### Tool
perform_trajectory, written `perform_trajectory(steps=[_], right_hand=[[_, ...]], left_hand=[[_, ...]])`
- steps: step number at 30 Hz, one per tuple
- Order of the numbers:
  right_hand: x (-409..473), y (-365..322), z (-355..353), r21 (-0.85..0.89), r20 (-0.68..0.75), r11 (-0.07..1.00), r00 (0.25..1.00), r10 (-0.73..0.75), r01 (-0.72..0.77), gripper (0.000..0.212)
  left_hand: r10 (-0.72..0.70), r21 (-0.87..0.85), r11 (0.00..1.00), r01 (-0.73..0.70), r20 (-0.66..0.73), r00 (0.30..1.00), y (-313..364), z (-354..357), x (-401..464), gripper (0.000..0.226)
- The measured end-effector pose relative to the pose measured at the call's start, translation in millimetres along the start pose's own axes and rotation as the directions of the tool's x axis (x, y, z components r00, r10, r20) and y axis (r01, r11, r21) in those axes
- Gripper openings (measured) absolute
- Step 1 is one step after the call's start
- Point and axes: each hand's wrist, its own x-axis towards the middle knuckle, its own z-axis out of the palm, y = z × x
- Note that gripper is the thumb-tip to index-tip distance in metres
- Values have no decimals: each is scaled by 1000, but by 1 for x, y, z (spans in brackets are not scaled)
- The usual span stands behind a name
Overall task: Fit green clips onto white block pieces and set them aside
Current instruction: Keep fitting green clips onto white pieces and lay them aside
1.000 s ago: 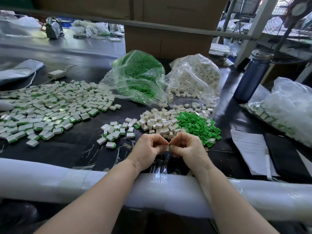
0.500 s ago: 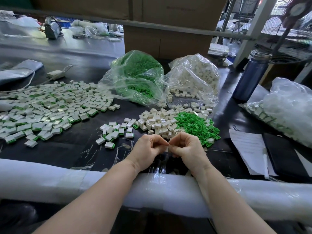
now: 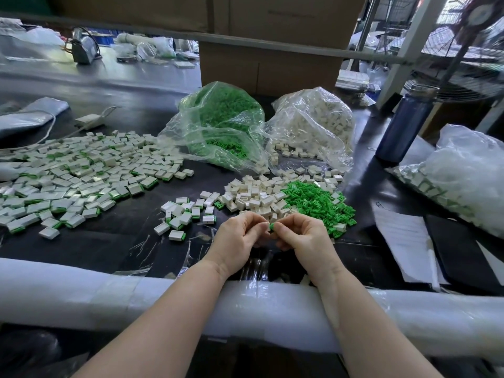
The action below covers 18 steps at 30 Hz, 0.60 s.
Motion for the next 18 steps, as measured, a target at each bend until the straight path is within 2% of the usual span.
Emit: perform_trajectory(steps=[7,12,18], right_hand=[[1,2,2,-68,-9,997,1000,23,-24,19],[2,3,2,-185,4,982,999,32,-31,22],[2,3,1,-221,32,974,998,50,-42,23]], left_hand=[[13,72,997,-17,61,998,1,-3,0,13],[13,183,983,-26,71,997,1,-4,-2,12],[18,281,959,-49,113,993,2,-4,-1,14]])
